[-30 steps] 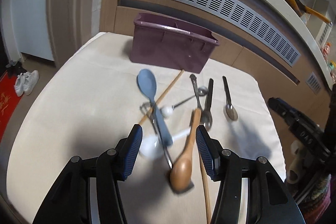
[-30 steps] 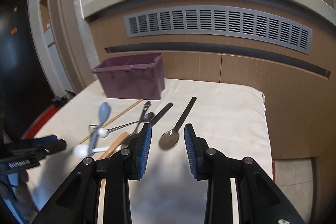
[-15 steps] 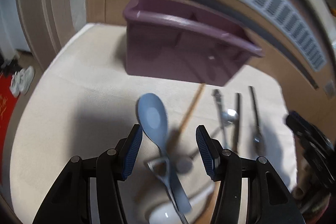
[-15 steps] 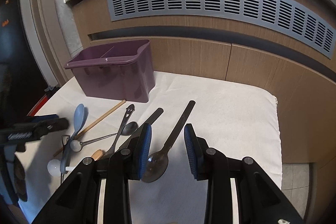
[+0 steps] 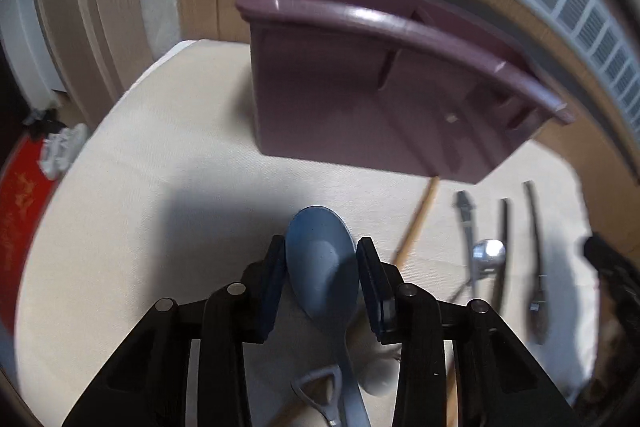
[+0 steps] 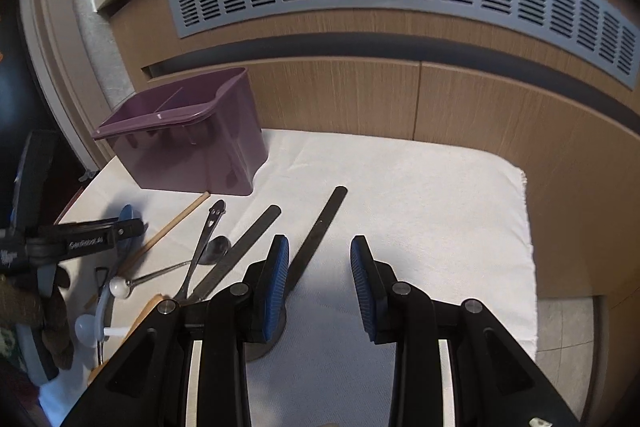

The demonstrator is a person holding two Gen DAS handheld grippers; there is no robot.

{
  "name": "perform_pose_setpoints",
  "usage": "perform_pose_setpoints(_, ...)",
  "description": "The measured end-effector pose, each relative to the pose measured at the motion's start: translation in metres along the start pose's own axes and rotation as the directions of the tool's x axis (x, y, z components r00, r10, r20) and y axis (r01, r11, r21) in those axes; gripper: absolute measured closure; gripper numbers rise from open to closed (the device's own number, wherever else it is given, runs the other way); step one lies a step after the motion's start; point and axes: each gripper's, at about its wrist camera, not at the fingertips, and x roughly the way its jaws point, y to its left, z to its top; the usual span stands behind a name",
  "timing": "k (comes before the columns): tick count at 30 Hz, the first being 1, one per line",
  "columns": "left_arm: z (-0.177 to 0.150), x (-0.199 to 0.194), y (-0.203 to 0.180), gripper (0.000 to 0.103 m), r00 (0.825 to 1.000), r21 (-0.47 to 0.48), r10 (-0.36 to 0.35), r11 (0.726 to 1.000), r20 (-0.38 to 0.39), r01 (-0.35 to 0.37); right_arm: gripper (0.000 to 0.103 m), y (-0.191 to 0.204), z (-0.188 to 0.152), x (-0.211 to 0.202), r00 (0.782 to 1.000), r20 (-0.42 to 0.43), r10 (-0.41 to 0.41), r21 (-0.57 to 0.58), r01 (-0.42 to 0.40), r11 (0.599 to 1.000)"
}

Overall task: Organize utensils
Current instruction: 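Grasp the blue plastic spoon with the left gripper while the right gripper grasps a metal spoon, then drop the blue spoon into the maroon caddy while the right gripper carries the metal spoon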

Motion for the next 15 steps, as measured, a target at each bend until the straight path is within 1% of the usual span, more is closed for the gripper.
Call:
perform_pose_setpoints(3, -0.002, -0.026, 0.003, 0.067, 0.995, 0.018, -0.054, 0.998, 0.084, 0.052, 0.072, 0.002, 0.006, 0.019, 0.999, -0.051, 0.018, 0.026, -0.017, 1.0)
perform_pose_setpoints(6, -0.006, -0.06, 0.002, 0.067, 0.978, 0.065, -0.068, 0.996, 0.195, 0.056, 0.073, 0.004, 0.012, 0.046, 0.993, -0.115, 0.01, 0.064, -0.002, 0.998)
perform_pose_setpoints(8, -0.008, -0.076, 0.003, 0.067, 0.965, 0.089, -0.08, 0.994, 0.249, 0.059, 0.079, 0.005, 0.015, 0.066, 0.986, -0.165, -0.007, 0.093, 0.022, 0.995)
perform_pose_setpoints(9, -0.009, -0.083, 0.004, 0.067, 0.96, 0.098, -0.089, 0.993, 0.264, 0.065, 0.079, 0.006, 0.017, 0.076, 0.983, -0.182, -0.025, 0.104, 0.044, 0.994)
perform_pose_setpoints(11, -0.009, -0.093, 0.007, 0.067, 0.955, 0.107, -0.11, 0.991, 0.276, 0.083, 0.083, 0.014, 0.02, 0.08, 0.985, -0.151, -0.082, 0.084, 0.095, 0.992)
perform_pose_setpoints(12, -0.01, -0.097, 0.007, 0.067, 0.953, 0.108, -0.117, 0.99, 0.279, 0.089, 0.085, 0.019, 0.022, 0.084, 0.981, -0.159, -0.108, 0.065, 0.119, 0.991)
perform_pose_setpoints(13, -0.01, -0.098, 0.009, 0.067, 0.952, 0.108, -0.121, 0.99, 0.281, 0.095, 0.088, 0.022, 0.022, 0.087, 0.98, -0.162, -0.12, 0.058, 0.131, 0.99)
perform_pose_setpoints(15, -0.009, -0.101, 0.01, 0.067, 0.951, 0.105, -0.12, 0.99, 0.287, 0.093, 0.09, 0.028, 0.023, 0.089, 0.979, -0.158, -0.132, 0.021, 0.137, 0.99)
